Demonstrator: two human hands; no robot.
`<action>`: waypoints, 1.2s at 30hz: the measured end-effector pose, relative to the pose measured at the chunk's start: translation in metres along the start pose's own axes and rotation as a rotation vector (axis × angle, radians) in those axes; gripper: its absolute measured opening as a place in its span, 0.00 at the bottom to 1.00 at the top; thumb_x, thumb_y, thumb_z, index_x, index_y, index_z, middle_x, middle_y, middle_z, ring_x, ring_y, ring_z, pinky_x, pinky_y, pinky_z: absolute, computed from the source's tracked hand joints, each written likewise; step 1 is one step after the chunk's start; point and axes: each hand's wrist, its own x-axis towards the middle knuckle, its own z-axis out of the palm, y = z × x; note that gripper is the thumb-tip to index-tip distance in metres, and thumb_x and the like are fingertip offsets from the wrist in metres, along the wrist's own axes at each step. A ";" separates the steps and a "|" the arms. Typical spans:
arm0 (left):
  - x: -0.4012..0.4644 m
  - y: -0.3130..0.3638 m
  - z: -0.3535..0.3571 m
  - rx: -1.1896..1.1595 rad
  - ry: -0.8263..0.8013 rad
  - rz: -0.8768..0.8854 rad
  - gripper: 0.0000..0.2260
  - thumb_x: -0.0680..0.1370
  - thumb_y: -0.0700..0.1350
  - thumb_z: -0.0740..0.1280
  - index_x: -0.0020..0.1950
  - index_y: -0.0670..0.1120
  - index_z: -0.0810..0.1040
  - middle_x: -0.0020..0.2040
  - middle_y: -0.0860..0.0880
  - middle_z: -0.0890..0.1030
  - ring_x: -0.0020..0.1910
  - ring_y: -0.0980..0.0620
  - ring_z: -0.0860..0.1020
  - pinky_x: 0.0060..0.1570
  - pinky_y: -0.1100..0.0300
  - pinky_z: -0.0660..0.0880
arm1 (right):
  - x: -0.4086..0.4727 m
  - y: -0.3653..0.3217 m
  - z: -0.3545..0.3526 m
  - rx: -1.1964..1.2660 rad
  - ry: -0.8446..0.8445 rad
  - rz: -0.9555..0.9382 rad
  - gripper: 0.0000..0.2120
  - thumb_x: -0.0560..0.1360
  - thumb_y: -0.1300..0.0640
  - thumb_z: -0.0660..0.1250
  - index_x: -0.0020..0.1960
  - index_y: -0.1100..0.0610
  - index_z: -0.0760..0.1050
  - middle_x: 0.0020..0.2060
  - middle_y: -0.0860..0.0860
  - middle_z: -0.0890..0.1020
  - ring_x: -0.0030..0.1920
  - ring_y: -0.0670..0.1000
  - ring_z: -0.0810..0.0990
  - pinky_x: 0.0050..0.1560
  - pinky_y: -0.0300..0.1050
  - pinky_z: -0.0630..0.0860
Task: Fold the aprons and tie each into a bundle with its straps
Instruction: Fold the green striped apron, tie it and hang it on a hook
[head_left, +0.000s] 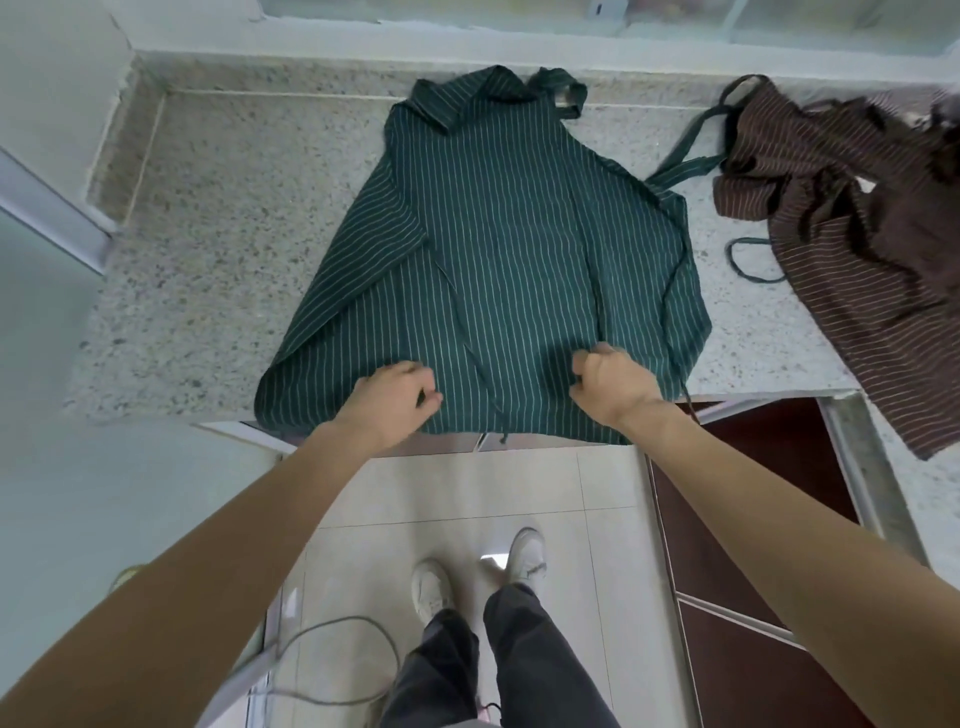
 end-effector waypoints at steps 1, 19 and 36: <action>0.000 -0.003 0.000 -0.035 0.095 -0.021 0.10 0.81 0.50 0.56 0.56 0.47 0.73 0.63 0.47 0.72 0.63 0.43 0.71 0.59 0.46 0.67 | 0.003 -0.004 0.003 0.007 0.033 0.002 0.17 0.78 0.55 0.60 0.66 0.58 0.67 0.62 0.57 0.70 0.64 0.58 0.67 0.56 0.54 0.72; -0.013 -0.097 -0.007 -0.188 0.358 -0.707 0.28 0.75 0.51 0.68 0.68 0.38 0.63 0.67 0.37 0.64 0.67 0.39 0.63 0.63 0.44 0.64 | 0.035 -0.101 0.032 0.025 -0.045 -0.115 0.33 0.77 0.58 0.66 0.76 0.48 0.53 0.72 0.56 0.56 0.71 0.62 0.58 0.66 0.56 0.69; -0.023 -0.010 -0.067 -0.871 0.122 0.096 0.30 0.74 0.36 0.69 0.72 0.49 0.63 0.63 0.53 0.74 0.58 0.56 0.74 0.59 0.61 0.71 | 0.023 -0.071 0.006 0.648 0.076 -0.102 0.31 0.76 0.66 0.64 0.76 0.59 0.56 0.74 0.53 0.58 0.60 0.55 0.74 0.66 0.51 0.71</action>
